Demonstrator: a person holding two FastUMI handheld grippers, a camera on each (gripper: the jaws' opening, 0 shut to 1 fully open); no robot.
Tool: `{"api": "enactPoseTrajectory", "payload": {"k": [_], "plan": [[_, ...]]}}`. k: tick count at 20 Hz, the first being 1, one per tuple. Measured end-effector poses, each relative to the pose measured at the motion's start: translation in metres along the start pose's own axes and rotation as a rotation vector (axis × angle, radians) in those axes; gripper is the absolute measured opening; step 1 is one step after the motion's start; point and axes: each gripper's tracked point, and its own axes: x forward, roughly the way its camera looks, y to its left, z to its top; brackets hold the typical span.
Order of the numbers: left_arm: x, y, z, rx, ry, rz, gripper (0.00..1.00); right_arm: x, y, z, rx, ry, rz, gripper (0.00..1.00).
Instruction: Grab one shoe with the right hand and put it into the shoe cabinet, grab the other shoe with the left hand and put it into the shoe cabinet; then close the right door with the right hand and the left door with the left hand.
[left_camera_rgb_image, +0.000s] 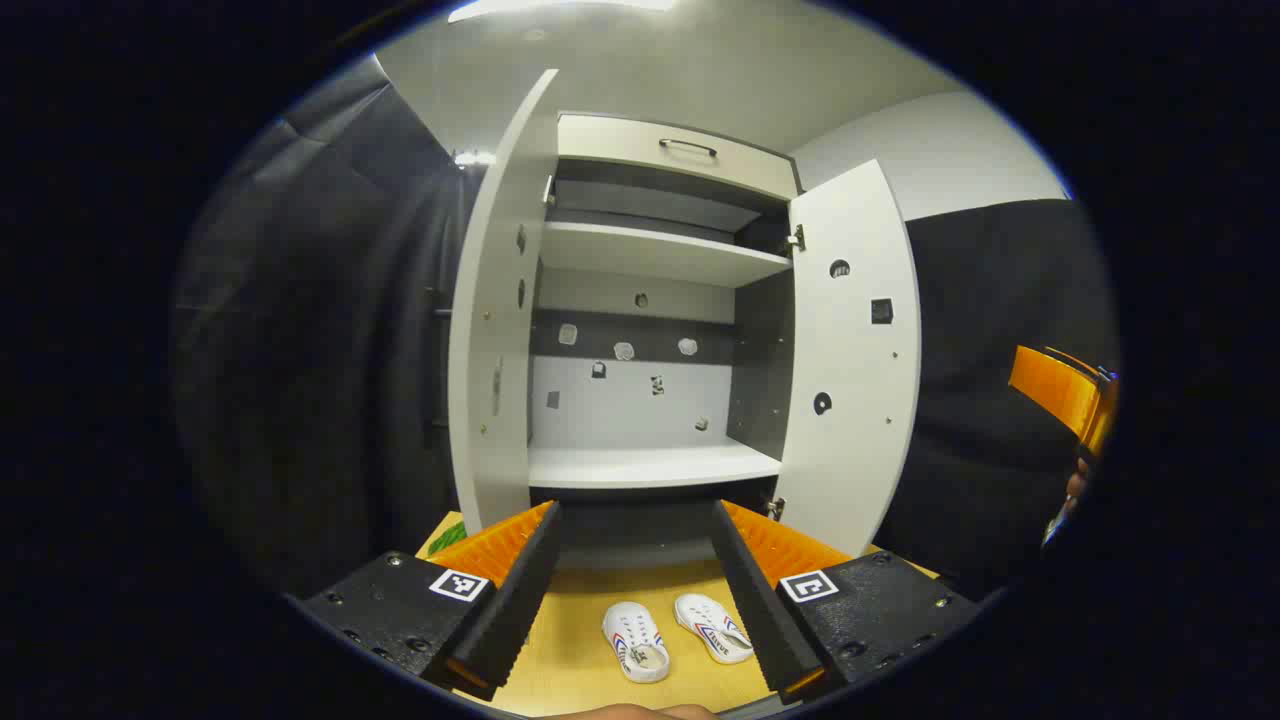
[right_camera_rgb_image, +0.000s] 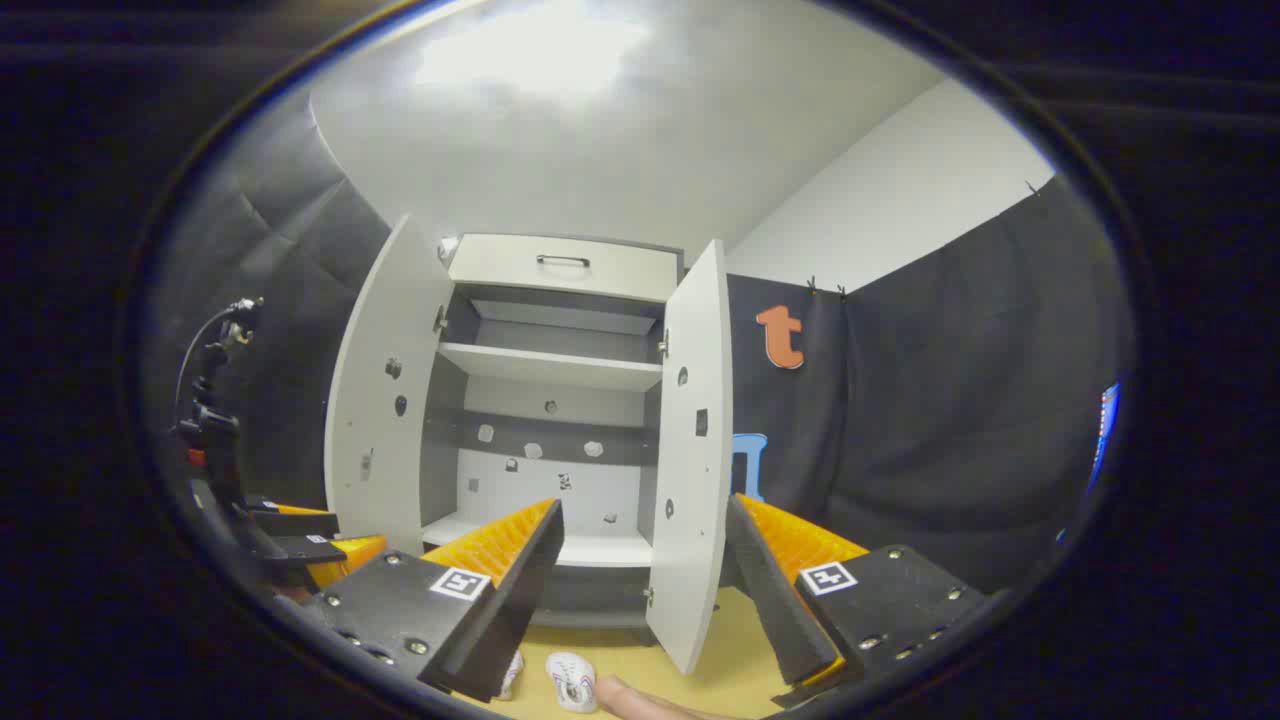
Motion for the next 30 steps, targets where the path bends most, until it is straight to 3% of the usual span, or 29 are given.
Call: {"api": "enactPoseTrajectory", "payload": {"k": [2,4,5,6,8,10,11,12,15,16,20,22,23,26,30], "plan": [[-0.001,0.011,0.005,-0.002,-0.02,0.033,0.9,0.002,-0.01,-0.002,-0.015,0.003,-0.055,0.94],[-0.002,0.019,0.009,0.0,-0.033,0.061,0.9,0.006,-0.015,-0.005,-0.018,0.01,-0.084,0.97],[-0.002,0.021,0.012,0.007,-0.044,0.069,0.86,0.009,-0.01,-0.008,-0.003,0.018,-0.068,0.96],[-0.002,0.023,0.014,0.021,-0.052,0.077,0.91,0.012,-0.006,-0.012,0.011,0.03,-0.054,0.97],[-0.004,0.025,0.02,0.029,-0.066,0.087,0.86,0.02,-0.011,-0.018,0.031,0.051,-0.048,0.96],[-0.005,0.026,0.022,0.032,-0.072,0.096,0.86,0.028,-0.016,-0.023,0.028,0.056,-0.052,0.94],[-0.005,0.027,0.023,0.03,-0.073,0.099,0.9,0.031,-0.015,-0.026,0.025,0.06,-0.048,0.97],[-0.005,0.026,0.022,0.027,-0.073,0.098,0.9,0.033,-0.011,-0.032,0.024,0.079,-0.036,0.94],[0.0,0.02,0.014,-0.005,-0.058,0.086,0.9,0.05,0.012,-0.048,0.027,0.126,0.063,0.97],[0.003,0.018,0.01,-0.011,-0.049,0.082,0.87,0.055,0.017,-0.056,0.022,0.149,0.086,0.97],[0.014,0.013,0.001,0.008,-0.062,0.085,0.9,0.089,0.049,-0.098,0.085,0.244,0.187,0.97],[0.017,0.009,-0.011,-0.005,-0.043,0.091,0.86,0.109,0.073,-0.126,0.107,0.273,0.25,0.94],[0.019,0.006,-0.02,-0.006,-0.025,0.083,0.9,0.116,0.089,-0.145,0.09,0.286,0.299,0.94],[0.023,0.002,-0.043,0.0,0.01,0.078,0.91,0.14,0.111,-0.212,0.043,0.349,0.298,0.97],[0.025,-0.002,-0.067,0.038,0.017,0.085,0.91,0.123,0.153,-0.331,-0.025,0.522,0.369,0.94]]}}
